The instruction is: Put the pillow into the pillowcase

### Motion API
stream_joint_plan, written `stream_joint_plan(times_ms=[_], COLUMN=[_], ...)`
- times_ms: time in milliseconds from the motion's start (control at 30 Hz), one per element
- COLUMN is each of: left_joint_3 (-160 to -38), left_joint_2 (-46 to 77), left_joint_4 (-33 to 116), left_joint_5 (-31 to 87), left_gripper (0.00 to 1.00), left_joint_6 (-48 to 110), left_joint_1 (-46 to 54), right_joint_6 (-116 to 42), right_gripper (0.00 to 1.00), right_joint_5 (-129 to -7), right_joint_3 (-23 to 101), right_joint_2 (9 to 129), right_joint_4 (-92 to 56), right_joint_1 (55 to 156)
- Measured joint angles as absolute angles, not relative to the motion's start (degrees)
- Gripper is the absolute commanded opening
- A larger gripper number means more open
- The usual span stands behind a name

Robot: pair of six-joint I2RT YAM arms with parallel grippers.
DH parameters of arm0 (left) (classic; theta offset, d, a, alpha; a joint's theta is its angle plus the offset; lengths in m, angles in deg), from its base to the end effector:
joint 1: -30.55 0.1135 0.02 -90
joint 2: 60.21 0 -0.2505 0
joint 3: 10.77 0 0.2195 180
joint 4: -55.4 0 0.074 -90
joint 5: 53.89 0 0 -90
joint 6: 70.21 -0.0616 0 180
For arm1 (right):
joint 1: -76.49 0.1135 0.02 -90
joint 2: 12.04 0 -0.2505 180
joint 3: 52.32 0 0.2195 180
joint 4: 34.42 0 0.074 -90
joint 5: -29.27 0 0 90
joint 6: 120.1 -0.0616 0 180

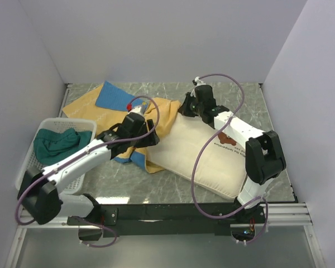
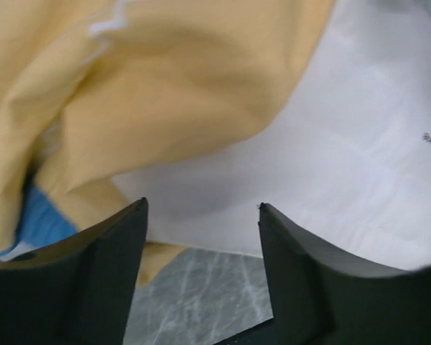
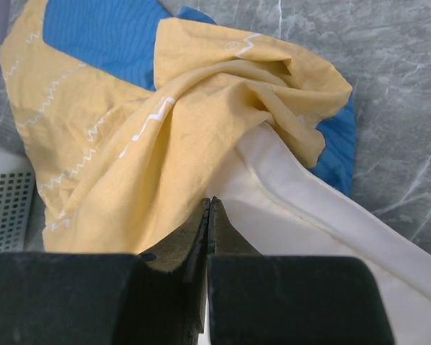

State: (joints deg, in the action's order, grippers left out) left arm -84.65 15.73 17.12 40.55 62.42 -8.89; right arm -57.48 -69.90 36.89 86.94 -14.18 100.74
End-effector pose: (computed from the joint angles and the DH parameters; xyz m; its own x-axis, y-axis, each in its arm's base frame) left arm 0.2206 -0.1753 0.2609 -0.7659 -0.2443 -0.5947 0.0939 0.8726 -0.4793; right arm 0.3535 0.1700 0.2563 -0.6493 0.2055 -0.7323 -0.2621 0.8434 0.4690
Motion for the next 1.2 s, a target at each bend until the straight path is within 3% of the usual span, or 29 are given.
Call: stream_joint_plan(times_ms=[67, 100, 167, 200, 233, 300, 467, 567, 733, 933, 1067, 1133, 1200], left_joint_3=[-81.7, -79.9, -77.0, -74.9, -73.2, -69.1, -61.6, -60.2, -60.3, -60.4, -60.4, -60.4, -60.4], left_joint_2=[11.9, 9.3, 4.7, 2.2, 0.3, -2.3, -2.9, -2.3, 1.6, 7.7, 7.8, 7.8, 7.8], left_joint_4=[15.8, 15.4, 14.4, 14.8, 14.8, 15.6, 18.0, 19.8, 24.7, 26.1, 27.2, 27.5, 28.1], left_joint_5=[44.1, 45.8, 48.2, 49.1, 49.6, 49.5, 48.6, 47.7, 47.7, 49.6, 50.5, 50.6, 50.6], left_gripper=[0.71, 0.71, 0.7, 0.69, 0.7, 0.72, 0.77, 0.76, 0.65, 0.45, 0.22, 0.16, 0.07], left_joint_6=[64.0, 64.8, 66.5, 67.5, 68.1, 69.4, 71.5, 72.0, 72.3, 74.1, 75.2, 75.5, 75.6], left_joint_1=[-9.6, -9.9, -10.6, -11.0, -11.4, -12.2, -15.3, -16.3, -16.7, -17.2, -17.5, -17.6, -17.7], right_joint_6=[-57.0, -56.6, -55.4, -54.5, -53.5, -51.8, -45.3, -42.5, -40.7, -39.1, -37.9, -37.5, -37.1], right_gripper=[0.1, 0.26, 0.43, 0.61, 0.69, 0.82, 0.98, 1.0, 1.0, 1.0, 1.0, 0.99, 0.83], right_joint_5=[-69.9, -69.9, -69.9, -69.8, -69.7, -69.6, -69.1, -68.6, -68.0, -64.5, -63.1, -62.4, -61.7], right_joint_3=[35.9, 35.6, 35.5, 35.5, 35.5, 35.0, 31.9, 28.0, 15.3, 9.9, 9.9, 10.4, 11.8], right_joint_2=[86.8, 86.7, 86.5, 86.2, 85.5, 83.8, 75.3, 69.6, 61.1, 62.4, 66.7, 69.6, 72.3], right_joint_4=[-14.8, -14.9, -14.6, -14.3, -14.1, -13.9, -12.4, -12.3, -12.5, -9.7, -10.2, -10.6, -10.4], right_joint_1=[100.7, 100.7, 100.7, 100.7, 100.7, 100.7, 101.6, 103.9, 111.1, 121.3, 123.4, 124.0, 124.4])
